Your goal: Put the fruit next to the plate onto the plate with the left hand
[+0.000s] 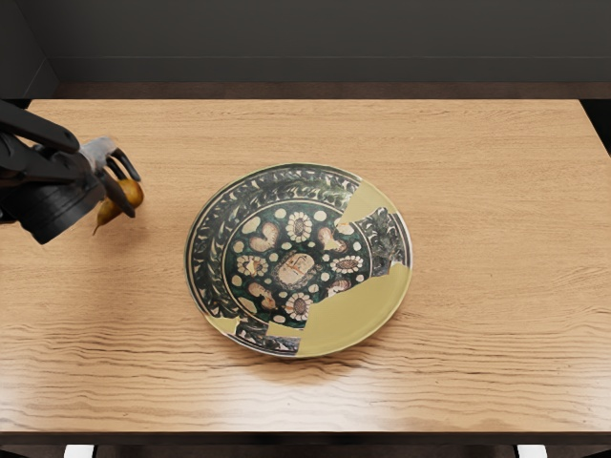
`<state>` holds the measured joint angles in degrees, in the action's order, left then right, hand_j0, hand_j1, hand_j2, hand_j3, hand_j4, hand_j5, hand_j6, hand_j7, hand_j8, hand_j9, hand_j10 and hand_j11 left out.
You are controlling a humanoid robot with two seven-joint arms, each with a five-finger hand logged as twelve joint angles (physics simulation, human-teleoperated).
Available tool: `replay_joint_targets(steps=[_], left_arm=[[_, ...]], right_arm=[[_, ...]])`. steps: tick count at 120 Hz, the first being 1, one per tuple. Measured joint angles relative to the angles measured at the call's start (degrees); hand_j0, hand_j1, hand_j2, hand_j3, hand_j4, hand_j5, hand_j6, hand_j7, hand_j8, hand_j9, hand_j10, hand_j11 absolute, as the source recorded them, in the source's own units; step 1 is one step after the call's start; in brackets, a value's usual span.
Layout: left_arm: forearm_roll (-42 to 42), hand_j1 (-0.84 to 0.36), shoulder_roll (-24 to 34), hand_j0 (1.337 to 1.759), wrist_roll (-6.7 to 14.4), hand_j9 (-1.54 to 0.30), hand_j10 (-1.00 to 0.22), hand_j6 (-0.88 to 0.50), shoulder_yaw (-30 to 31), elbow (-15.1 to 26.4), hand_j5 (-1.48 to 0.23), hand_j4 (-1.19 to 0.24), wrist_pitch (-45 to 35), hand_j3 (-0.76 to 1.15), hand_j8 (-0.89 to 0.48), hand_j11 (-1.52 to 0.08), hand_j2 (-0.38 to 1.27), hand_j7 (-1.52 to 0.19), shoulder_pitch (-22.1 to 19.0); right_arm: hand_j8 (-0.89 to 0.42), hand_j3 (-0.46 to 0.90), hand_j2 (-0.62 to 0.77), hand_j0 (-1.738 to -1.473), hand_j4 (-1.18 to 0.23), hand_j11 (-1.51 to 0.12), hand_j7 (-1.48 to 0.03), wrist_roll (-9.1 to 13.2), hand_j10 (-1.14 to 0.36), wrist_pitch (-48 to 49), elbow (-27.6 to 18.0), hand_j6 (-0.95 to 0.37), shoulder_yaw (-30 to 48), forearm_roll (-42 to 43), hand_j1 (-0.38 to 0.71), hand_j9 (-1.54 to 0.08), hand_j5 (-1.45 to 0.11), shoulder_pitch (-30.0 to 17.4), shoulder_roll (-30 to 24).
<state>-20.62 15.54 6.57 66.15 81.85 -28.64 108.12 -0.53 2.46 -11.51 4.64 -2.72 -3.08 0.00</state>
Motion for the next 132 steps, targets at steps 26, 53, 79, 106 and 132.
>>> replay_joint_targets(steps=[26, 53, 79, 106, 132], left_arm=[[0.09, -0.37, 0.14, 1.653, 0.21, -1.13, -0.78, -0.39, -5.69, 4.79, -1.19, -0.66, 10.27, -0.01, -0.48, -1.13, 0.56, -1.14, 8.28], [0.17, -0.44, -2.33, 1.655, 1.39, -1.14, -0.84, -0.39, -13.74, 6.04, -1.21, -0.77, 21.8, 0.0, -0.46, -1.15, 0.69, -1.17, 10.5], [0.26, -0.53, -2.97, 1.655, 2.41, -1.15, -0.86, -0.4, -15.98, 6.16, -1.21, -0.81, 23.55, 0.0, -0.49, -1.15, 0.86, -1.17, 10.88], [0.75, -0.14, -2.97, 1.657, 2.41, -0.63, -0.47, -0.25, -16.13, 6.1, -0.66, -0.45, 23.1, 0.0, -0.3, -0.63, 0.44, -0.64, 12.5], [1.15, 0.17, 20.18, 1.658, 3.33, -0.22, -0.17, -0.09, -14.37, 6.44, -0.23, -0.16, 41.19, 0.0, -0.11, -0.22, 0.15, -0.23, 13.42]], right_arm=[[-0.01, 0.0, 0.0, -1.658, -0.01, -0.01, -0.01, 0.0, -0.01, 0.0, 0.0, -0.01, 0.01, 0.0, -0.34, -0.01, -0.01, 0.0, 0.0], [-0.01, 0.0, 0.0, -1.658, -0.01, -0.01, -0.01, 0.0, -0.01, 0.0, 0.0, -0.01, 0.01, 0.0, -0.34, -0.01, -0.01, 0.0, 0.0], [-0.01, 0.0, 0.0, -1.658, -0.01, -0.01, -0.01, 0.0, -0.01, 0.0, 0.0, -0.01, 0.0, 0.0, -0.34, -0.01, -0.01, 0.0, 0.0], [-0.01, 0.0, 0.0, -1.658, -0.01, -0.01, -0.01, 0.0, -0.01, 0.0, 0.0, -0.01, 0.01, 0.0, -0.34, -0.01, -0.01, 0.0, 0.0], [-0.01, 0.0, 0.0, -1.658, -0.01, -0.01, -0.01, 0.0, -0.01, 0.0, 0.0, -0.01, 0.01, 0.0, -0.34, -0.01, -0.01, 0.0, 0.0]])
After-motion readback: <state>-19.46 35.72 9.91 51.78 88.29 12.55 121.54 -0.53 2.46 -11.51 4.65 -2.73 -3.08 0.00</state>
